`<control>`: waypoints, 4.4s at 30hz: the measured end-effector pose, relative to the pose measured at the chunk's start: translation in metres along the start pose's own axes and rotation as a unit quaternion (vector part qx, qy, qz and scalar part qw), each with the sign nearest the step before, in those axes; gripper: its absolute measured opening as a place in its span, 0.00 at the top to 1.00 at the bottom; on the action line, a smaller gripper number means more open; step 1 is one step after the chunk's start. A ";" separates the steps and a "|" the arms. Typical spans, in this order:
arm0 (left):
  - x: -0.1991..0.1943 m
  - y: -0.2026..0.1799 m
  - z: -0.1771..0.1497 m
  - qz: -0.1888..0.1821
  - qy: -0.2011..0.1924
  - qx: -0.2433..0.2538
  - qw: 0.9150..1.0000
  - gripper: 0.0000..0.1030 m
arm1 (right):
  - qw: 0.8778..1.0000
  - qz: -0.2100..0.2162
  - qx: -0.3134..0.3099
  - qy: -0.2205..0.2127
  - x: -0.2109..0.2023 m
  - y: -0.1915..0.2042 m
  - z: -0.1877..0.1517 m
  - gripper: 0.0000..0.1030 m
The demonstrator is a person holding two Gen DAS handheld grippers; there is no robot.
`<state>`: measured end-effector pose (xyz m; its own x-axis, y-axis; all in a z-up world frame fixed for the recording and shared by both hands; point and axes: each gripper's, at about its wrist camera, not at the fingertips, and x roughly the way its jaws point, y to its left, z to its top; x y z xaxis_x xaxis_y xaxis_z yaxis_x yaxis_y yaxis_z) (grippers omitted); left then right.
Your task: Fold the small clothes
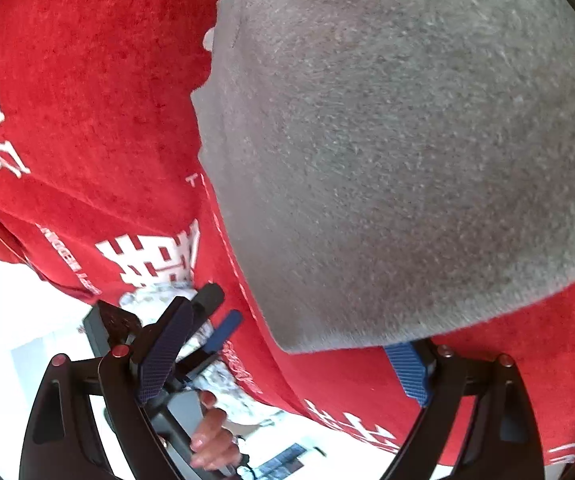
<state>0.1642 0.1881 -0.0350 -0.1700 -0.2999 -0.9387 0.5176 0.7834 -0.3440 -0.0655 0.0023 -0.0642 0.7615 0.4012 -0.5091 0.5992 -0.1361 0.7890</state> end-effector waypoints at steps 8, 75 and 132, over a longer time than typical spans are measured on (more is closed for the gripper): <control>0.027 -0.006 0.011 -0.155 0.070 -0.026 0.985 0.01 | 1.000 0.007 0.023 0.012 -0.002 -0.009 0.006 0.91; 0.092 -0.459 -0.026 0.172 -0.070 0.451 0.873 0.79 | 0.999 0.026 -0.016 -0.019 -0.189 -0.080 0.171 0.93; 0.080 -0.293 0.015 0.157 -0.038 0.245 0.956 0.36 | 0.978 -0.123 -0.148 -0.075 -0.301 -0.059 0.154 0.82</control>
<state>0.0112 -0.0736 -0.0088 0.1100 -0.1448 -0.9833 0.8669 0.4979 0.0237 -0.2919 -0.2501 -0.0108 0.6443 0.2481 -0.7234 0.6878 0.2257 0.6899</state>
